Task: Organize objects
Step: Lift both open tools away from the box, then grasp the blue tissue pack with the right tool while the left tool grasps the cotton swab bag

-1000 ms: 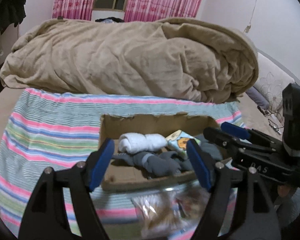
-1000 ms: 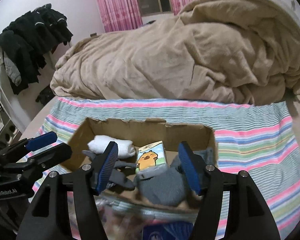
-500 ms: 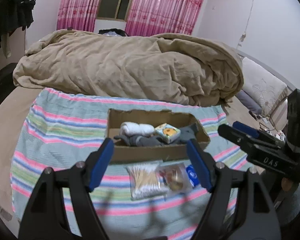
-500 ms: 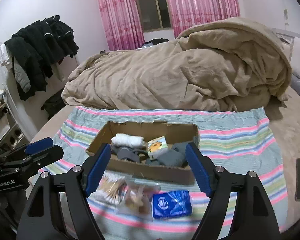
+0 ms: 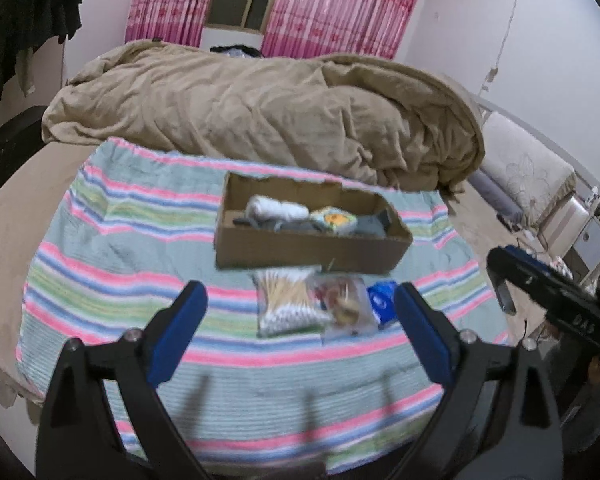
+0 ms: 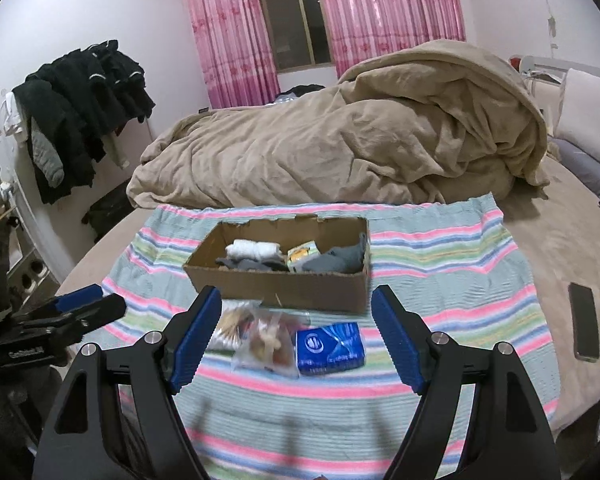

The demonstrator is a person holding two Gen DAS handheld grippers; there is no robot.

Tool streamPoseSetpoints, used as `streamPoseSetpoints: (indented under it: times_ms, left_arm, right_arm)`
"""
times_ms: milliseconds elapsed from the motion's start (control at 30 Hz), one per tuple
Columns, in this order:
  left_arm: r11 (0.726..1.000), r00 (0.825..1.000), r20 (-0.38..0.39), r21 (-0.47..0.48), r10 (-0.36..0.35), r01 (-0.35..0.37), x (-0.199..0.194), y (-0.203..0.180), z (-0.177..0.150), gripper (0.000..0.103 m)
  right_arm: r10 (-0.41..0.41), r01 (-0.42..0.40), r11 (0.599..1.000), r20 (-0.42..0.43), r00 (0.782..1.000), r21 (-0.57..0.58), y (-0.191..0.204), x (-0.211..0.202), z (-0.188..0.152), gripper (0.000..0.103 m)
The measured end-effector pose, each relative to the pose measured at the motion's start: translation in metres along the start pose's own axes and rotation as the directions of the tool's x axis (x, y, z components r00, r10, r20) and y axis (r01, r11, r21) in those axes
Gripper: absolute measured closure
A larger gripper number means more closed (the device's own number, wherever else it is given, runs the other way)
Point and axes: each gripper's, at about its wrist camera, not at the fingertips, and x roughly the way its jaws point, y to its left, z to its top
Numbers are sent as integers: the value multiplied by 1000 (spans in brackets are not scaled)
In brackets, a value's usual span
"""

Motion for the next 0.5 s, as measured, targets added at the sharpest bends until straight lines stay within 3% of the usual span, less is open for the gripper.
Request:
streamPoseSetpoints:
  times_ms: [500]
  left_arm:
    - [995, 995, -65, 66, 79, -74, 45, -15, -39, 8]
  right_arm:
    - [-1, 1, 1000, -87, 996, 8, -23, 40, -42, 23]
